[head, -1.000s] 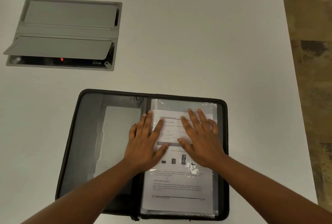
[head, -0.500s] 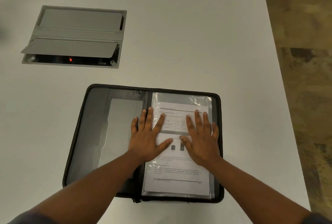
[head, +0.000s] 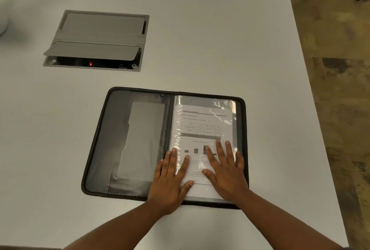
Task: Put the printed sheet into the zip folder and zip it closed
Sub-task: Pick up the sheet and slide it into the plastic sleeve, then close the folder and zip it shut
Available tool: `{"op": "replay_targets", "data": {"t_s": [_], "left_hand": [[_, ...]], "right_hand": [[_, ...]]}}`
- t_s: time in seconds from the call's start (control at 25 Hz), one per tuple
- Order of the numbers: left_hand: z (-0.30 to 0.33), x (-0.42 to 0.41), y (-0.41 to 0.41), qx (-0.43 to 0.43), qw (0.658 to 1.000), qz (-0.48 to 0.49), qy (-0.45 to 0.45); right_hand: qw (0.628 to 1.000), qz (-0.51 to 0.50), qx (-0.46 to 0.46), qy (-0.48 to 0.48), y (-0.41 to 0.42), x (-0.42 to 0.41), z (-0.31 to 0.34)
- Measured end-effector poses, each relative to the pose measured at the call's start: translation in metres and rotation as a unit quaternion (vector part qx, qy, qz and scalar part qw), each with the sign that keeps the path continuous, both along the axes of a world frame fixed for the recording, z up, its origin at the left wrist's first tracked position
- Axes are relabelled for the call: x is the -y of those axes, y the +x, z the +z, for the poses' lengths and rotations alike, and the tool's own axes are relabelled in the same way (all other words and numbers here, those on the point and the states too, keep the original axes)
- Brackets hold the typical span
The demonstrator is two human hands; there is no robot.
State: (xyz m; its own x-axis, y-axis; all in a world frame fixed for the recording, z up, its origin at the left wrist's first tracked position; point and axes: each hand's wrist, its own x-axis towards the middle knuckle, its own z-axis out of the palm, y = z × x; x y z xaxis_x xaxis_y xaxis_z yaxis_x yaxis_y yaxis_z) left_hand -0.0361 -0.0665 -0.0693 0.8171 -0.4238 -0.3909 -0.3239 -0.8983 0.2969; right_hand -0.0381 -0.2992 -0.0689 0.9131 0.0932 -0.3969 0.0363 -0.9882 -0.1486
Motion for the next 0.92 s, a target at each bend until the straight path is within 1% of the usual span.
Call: {"op": "replay_targets", "data": {"t_s": [0.08,0.2,0.32,0.4,0.48,0.56,0.64,0.72,0.8,0.92], "left_hand": [[0.002,-0.004,-0.014,0.003,1.000,-0.012,-0.010],[0.007,-0.013,-0.030,-0.020,0.999,-0.027,-0.038],[0.016,-0.026,-0.030,-0.022,0.997,0.006,-0.074],[0.018,-0.042,-0.020,-0.001,0.994,0.064,-0.087],[0.020,-0.063,-0.004,0.007,0.985,0.140,-0.099],[0.022,-0.086,0.019,0.012,0.966,0.240,-0.097],[0.025,-0.108,0.046,0.011,0.934,0.347,-0.078],[0.031,-0.128,0.073,-0.015,0.902,0.428,-0.057],[0.037,-0.144,0.096,-0.037,0.878,0.475,-0.052],[0.038,-0.162,0.115,-0.053,0.867,0.491,-0.069]], "right_hand": [[1.000,-0.014,0.001,-0.008,-0.002,0.003,0.001],[0.998,-0.059,0.006,-0.008,-0.006,0.002,0.002],[0.994,-0.110,0.016,0.002,-0.001,-0.012,0.010],[0.994,-0.102,0.025,0.021,0.010,-0.031,0.016],[0.995,-0.061,0.019,0.072,0.022,-0.059,0.025],[0.990,-0.019,0.012,0.136,0.033,-0.090,0.035],[0.979,-0.007,0.012,0.201,0.041,-0.120,0.048],[0.962,-0.042,-0.006,0.268,0.050,-0.146,0.059],[0.941,-0.116,-0.038,0.317,0.058,-0.166,0.068],[0.905,-0.230,-0.077,0.350,0.065,-0.182,0.074]]}}
